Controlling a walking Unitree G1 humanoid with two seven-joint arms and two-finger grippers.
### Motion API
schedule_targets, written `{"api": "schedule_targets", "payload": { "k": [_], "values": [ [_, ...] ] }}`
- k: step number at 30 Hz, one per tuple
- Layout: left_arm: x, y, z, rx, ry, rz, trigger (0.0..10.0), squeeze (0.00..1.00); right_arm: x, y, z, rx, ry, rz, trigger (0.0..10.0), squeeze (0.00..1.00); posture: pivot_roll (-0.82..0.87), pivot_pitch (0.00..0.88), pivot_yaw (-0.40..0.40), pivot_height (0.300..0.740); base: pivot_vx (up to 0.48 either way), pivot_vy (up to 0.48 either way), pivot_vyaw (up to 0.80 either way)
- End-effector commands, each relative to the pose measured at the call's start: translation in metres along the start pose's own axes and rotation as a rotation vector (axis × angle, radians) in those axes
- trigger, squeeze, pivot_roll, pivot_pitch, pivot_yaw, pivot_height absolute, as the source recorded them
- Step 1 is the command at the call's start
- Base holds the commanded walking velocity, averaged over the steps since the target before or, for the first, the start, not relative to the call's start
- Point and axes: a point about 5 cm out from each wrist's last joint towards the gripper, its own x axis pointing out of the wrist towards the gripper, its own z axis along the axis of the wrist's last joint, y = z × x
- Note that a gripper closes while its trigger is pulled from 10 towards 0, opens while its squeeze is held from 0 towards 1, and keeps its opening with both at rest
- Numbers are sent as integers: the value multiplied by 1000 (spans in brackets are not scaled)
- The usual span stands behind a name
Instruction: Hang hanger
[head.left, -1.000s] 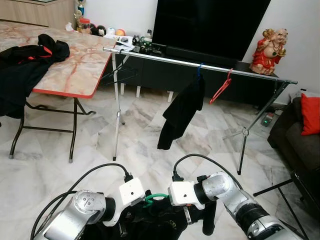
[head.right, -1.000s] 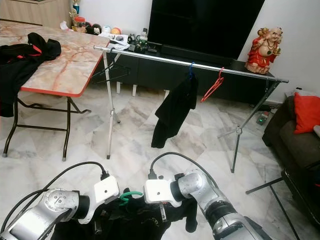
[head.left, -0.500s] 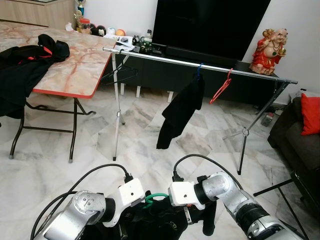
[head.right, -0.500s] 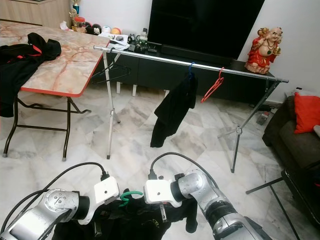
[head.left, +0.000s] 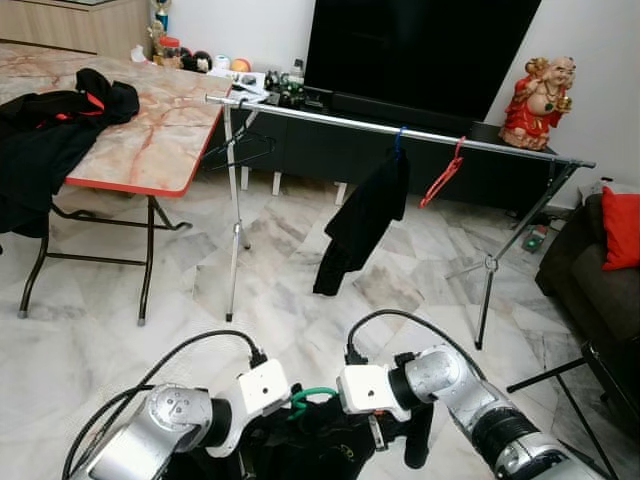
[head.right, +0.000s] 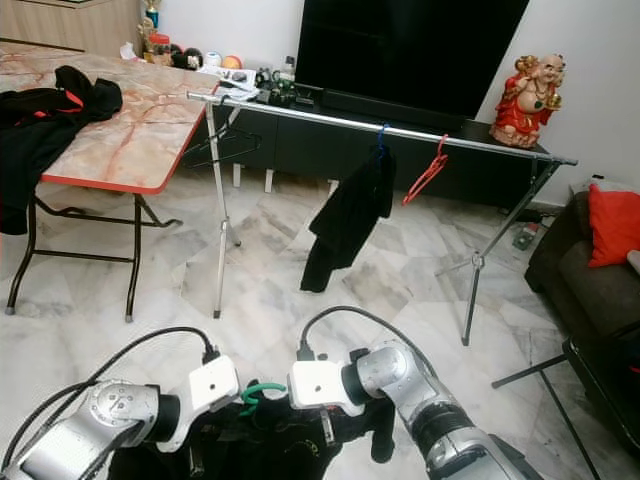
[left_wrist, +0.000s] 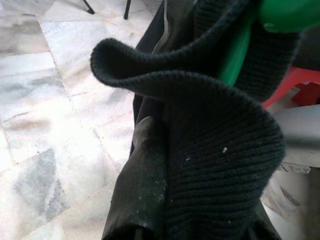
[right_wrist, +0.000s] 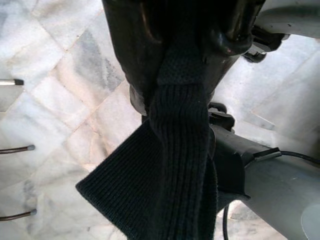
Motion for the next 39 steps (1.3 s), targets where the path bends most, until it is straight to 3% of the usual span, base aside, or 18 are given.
{"api": "schedule_targets", "payload": {
  "k": [1,14,18,20,23,24,25,26,27,28,30,31,32,33,34,36,37,39],
  "values": [
    [3,-2,-6,-5,28,-12,0,0,-5,-4,5,-9,-38,-29,10000,1000,198,0,-169,740,0,0,0],
    [0,9,-25,-6,87,106,0,0,-23,-7,1,-46,39,3,10000,1000,193,0,-175,740,0,0,0],
    [-2,17,-28,-30,63,189,0,0,-45,-22,3,-55,53,-130,10000,1000,188,0,-177,740,0,0,0],
    [-5,24,-31,-54,32,277,0,0,-67,-32,0,-21,57,-298,10000,1000,181,0,-174,740,0,0,0],
    [-6,29,-33,-52,26,346,0,0,-80,-37,-4,2,63,-420,10000,1000,174,0,-169,740,0,0,0],
    [-8,35,-39,-82,35,421,0,0,-93,-41,-13,68,70,-581,10000,294,163,0,-161,740,0,0,0],
    [-9,38,-41,-87,41,458,1882,0,-99,-42,-17,93,75,-657,10000,0,159,0,-157,740,0,0,0],
    [-11,42,-44,-89,46,522,1882,0,-106,-42,-24,150,80,-754,10000,0,157,0,-154,740,0,0,0],
    [-13,46,-46,-95,49,575,3059,0,-112,-42,-30,199,80,-830,10000,0,149,0,-144,740,0,0,0],
    [-15,53,-49,-143,44,660,10000,0,-122,-38,-43,314,75,-975,10000,0,149,0,-144,740,0,0,0],
    [-19,58,-52,-188,23,732,10000,0,-128,-27,-62,436,79,-1128,10000,0,135,0,-129,740,0,0,0],
    [-22,62,-54,-216,2,789,10000,0,-129,-14,-78,549,98,-1223,10000,0,126,0,-116,740,0,0,0],
    [-22,62,-54,-216,2,789,10000,0,-129,-14,-78,549,98,-1223,10000,0,126,0,-116,740,0,0,0],
    [-25,65,-55,-242,-17,839,10000,0,-126,1,-95,654,136,-1297,10000,0,119,0,-106,740,0,0,0],
    [-26,67,-57,-251,-29,871,10000,0,-121,16,-108,758,160,-1354,10000,0,116,0,-102,740,0,0,0],
    [-27,68,-58,-273,-56,896,10000,0,-107,40,-125,872,217,-1375,10000,0,111,0,-90,740,0,0,0],
    [-28,68,-59,-278,-76,913,10000,0,-91,63,-138,961,287,-1368,10000,0,109,0,-77,740,0,0,0],
    [-27,67,-61,-297,-98,918,10000,0,-71,91,-149,1075,352,-1362,10000,0,113,0,-69,740,0,0,0]
  ]
}}
